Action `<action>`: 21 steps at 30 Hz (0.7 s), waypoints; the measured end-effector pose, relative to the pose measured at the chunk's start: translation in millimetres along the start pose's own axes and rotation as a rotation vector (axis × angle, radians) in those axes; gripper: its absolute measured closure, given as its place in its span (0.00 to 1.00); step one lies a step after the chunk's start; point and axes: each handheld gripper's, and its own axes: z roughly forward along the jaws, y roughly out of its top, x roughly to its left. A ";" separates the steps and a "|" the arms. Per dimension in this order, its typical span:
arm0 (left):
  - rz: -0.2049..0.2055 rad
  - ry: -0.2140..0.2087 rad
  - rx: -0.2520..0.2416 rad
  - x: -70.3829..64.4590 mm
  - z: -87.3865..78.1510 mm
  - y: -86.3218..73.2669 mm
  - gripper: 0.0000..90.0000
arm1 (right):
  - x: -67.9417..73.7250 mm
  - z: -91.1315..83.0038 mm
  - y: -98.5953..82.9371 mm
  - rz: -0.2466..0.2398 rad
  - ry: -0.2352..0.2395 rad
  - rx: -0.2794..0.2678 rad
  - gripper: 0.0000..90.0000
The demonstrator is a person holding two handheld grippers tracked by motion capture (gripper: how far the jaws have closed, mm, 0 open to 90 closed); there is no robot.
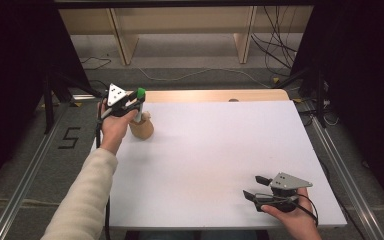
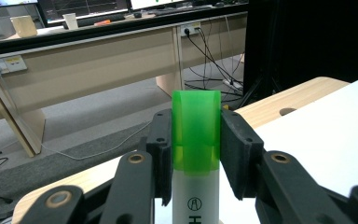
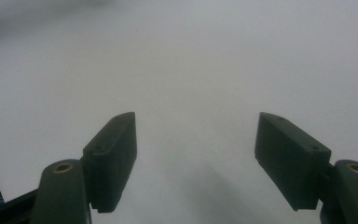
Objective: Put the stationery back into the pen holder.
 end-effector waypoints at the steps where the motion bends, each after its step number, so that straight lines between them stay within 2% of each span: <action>1: 0.002 -0.001 0.001 0.6 0.2 -0.3 0.74 | -0.1 0.0 0.0 -0.001 0.000 -0.001 0.34; 7: 0.003 0.004 -0.002 2.9 2.2 -2.7 0.74 | -0.1 0.1 -0.1 0.000 0.001 0.000 0.34; 16: -0.022 0.002 -0.008 5.8 6.0 -6.5 0.74 | -0.2 -0.1 -0.1 -0.002 0.000 0.004 0.34; 21: -0.018 0.000 -0.007 7.1 8.1 -10.2 0.74 | -0.1 -0.1 -0.2 -0.002 0.001 0.006 0.34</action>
